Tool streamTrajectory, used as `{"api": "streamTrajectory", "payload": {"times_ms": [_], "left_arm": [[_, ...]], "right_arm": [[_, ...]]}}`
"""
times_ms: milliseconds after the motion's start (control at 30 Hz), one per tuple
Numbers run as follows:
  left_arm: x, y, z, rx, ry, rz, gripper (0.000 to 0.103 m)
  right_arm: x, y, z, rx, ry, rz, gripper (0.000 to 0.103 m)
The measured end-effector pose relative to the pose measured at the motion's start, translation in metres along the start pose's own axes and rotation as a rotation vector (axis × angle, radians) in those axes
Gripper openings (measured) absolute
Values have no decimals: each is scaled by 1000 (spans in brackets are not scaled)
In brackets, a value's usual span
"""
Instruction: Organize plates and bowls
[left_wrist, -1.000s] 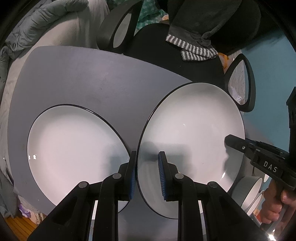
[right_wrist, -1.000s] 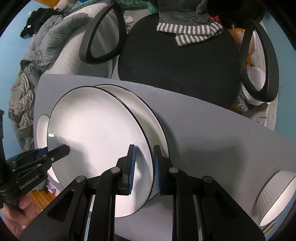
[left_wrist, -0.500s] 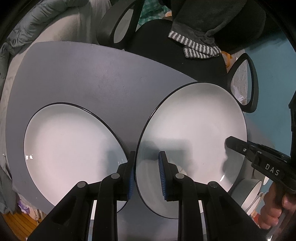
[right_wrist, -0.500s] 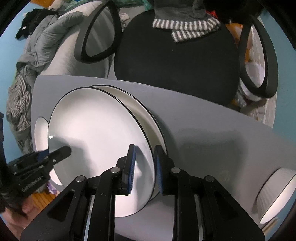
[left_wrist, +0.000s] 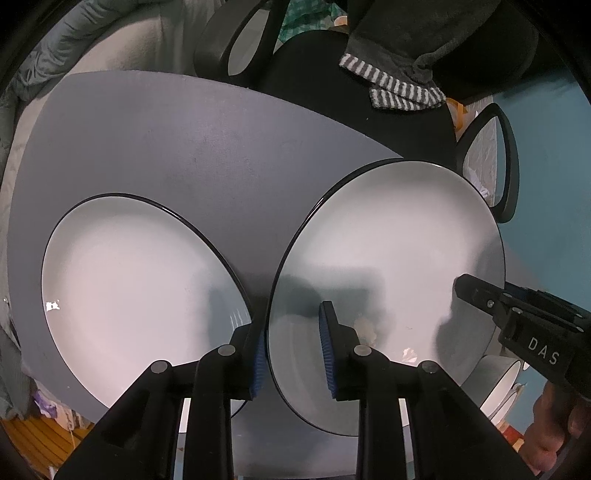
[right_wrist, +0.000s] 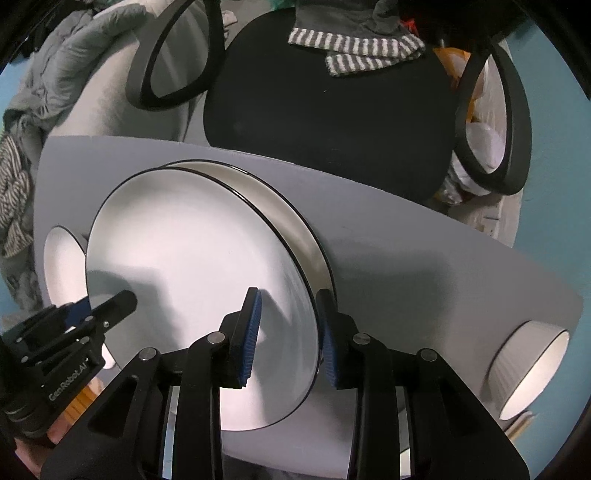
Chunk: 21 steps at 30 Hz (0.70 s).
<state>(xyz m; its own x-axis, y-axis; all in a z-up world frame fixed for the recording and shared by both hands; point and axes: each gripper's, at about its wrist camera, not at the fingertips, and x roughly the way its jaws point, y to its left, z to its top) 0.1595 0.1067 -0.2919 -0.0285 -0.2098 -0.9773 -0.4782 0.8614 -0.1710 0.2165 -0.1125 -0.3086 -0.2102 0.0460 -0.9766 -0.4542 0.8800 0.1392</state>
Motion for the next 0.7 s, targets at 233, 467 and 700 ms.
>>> {"api": "streamTrajectory", "payload": {"times_ms": [233,467,700], "left_arm": [[-2,-8,-2,36,-20,28,25],[-8,-8,0,45,-34,42,26],[-20,-1,-9,43,-73,61,26]], "right_arm": [[-8,7,0,-28,-14,-85,32],[-11,7,5,-37,-23,-100,38],[-21,11,-3,-54,-70,-113,40]]}}
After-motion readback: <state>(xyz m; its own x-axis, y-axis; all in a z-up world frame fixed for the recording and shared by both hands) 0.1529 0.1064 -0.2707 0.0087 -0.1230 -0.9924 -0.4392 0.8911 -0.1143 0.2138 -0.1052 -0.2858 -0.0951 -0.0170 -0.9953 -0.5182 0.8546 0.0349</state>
